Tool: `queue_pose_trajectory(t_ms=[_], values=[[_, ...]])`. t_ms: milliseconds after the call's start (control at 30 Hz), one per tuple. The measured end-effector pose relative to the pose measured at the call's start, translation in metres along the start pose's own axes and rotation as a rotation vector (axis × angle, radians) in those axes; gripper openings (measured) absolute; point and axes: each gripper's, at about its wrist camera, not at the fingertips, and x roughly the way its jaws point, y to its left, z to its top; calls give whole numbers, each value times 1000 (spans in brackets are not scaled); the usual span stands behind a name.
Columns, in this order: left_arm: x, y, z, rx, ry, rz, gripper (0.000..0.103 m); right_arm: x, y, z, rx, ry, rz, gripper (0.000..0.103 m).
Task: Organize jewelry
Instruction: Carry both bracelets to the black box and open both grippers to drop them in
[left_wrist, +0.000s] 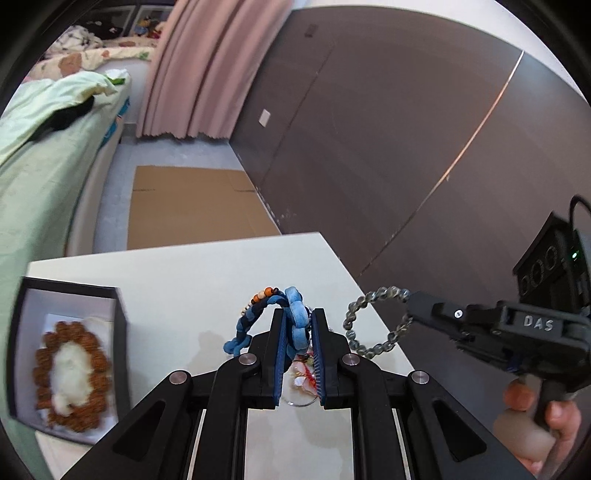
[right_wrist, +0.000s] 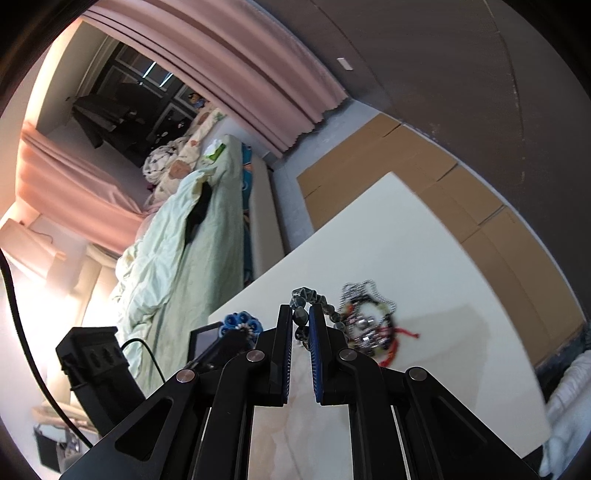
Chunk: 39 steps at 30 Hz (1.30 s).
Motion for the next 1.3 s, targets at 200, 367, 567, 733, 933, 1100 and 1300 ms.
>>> queue_pose_trajectory(t_ms=[200, 367, 567, 733, 933, 1100, 1300], values=[[-38, 17, 2, -42, -51, 16, 14, 4, 23, -13, -18, -17, 85, 10], [-66, 35, 4, -81, -88, 21, 14, 12, 44, -24, -36, -24, 143, 10], [-96, 60, 5, -139, -125, 27, 14, 26, 70, -41, -77, -11, 221, 10], [-112, 82, 5, -191, -142, 40, 14, 41, 93, -57, -121, 6, 264, 10], [-125, 98, 4, -233, -170, 53, 14, 72, 116, -69, -162, 59, 280, 10], [-131, 112, 3, -272, -182, 60, 14, 96, 131, -77, -196, 92, 267, 10], [-132, 125, 2, -304, -182, 71, 14, 119, 149, -84, -240, 125, 246, 15]])
